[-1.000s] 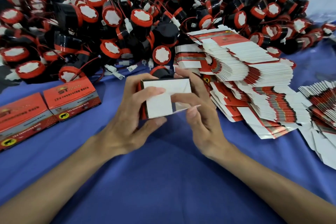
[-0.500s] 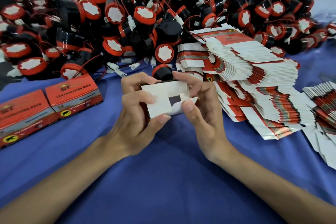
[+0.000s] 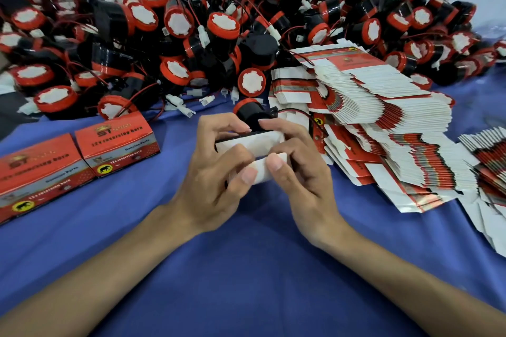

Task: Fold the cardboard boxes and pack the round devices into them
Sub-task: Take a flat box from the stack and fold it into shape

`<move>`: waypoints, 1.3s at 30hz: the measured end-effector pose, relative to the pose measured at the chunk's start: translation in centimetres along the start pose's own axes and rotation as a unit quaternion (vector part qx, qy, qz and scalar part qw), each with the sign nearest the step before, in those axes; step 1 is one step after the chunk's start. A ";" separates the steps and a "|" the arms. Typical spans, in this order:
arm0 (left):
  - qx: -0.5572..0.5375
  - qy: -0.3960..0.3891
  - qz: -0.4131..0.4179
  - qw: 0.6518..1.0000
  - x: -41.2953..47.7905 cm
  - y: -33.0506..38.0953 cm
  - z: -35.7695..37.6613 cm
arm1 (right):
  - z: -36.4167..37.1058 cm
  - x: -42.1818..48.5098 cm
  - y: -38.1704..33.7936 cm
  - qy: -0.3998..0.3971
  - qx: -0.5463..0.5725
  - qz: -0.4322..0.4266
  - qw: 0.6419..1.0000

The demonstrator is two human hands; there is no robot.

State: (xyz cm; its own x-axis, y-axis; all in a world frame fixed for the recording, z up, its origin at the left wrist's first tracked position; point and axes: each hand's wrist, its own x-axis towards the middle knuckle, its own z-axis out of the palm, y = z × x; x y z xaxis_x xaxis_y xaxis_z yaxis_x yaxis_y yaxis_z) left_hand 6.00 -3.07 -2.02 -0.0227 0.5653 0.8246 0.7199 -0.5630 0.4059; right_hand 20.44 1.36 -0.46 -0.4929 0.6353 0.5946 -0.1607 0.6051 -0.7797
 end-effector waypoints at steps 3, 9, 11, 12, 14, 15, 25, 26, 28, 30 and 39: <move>0.012 -0.006 0.004 1.000 -0.1 0.0 0.1 | 0.2 0.0 0.1 0.022 -0.012 -0.004 1.000; -0.112 0.022 -0.132 0.985 0.2 0.5 0.4 | 0.3 0.2 0.5 0.058 0.018 0.009 0.998; -0.160 -0.017 -0.251 0.955 0.4 0.8 0.1 | 0.2 0.3 0.8 0.064 0.069 0.017 0.995; -0.173 -0.039 -0.291 0.940 0.4 0.9 0.0 | 0.0 0.4 0.8 0.053 0.101 0.021 0.993; -0.151 -0.050 -0.306 0.939 0.4 0.5 -0.5 | -0.4 0.6 0.9 0.004 0.140 0.038 0.989; -0.142 -0.049 -0.300 0.942 0.5 0.4 -0.7 | -0.5 0.6 1.0 -0.019 0.148 0.058 0.987; -0.182 -0.084 -0.288 0.936 0.1 0.7 -0.6 | -0.5 0.6 1.4 -0.032 0.148 0.199 0.968; -0.184 -0.081 -0.275 0.940 0.1 0.7 -0.6 | -0.6 0.5 1.5 -0.030 0.147 0.196 0.969; -0.203 -0.075 -0.259 0.941 -0.1 0.7 -0.6 | -0.4 0.5 1.4 -0.034 0.136 0.174 0.975; -0.230 -0.068 -0.262 0.935 -0.2 0.8 -0.5 | -0.3 0.4 1.2 -0.041 0.120 0.156 0.980; -0.236 -0.054 -0.212 0.947 -0.3 1.1 0.1 | -0.3 0.3 1.3 -0.022 0.091 0.118 0.989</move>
State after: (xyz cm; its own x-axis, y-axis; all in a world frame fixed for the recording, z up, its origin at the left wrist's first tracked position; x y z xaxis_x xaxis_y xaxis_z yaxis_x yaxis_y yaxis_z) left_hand 6.89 -3.84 -1.87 -0.1502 0.8452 0.5130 0.2717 -0.4636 0.8434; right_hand 20.37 2.49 -1.21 -0.5719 0.7243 0.3852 -0.1854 0.3433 -0.9207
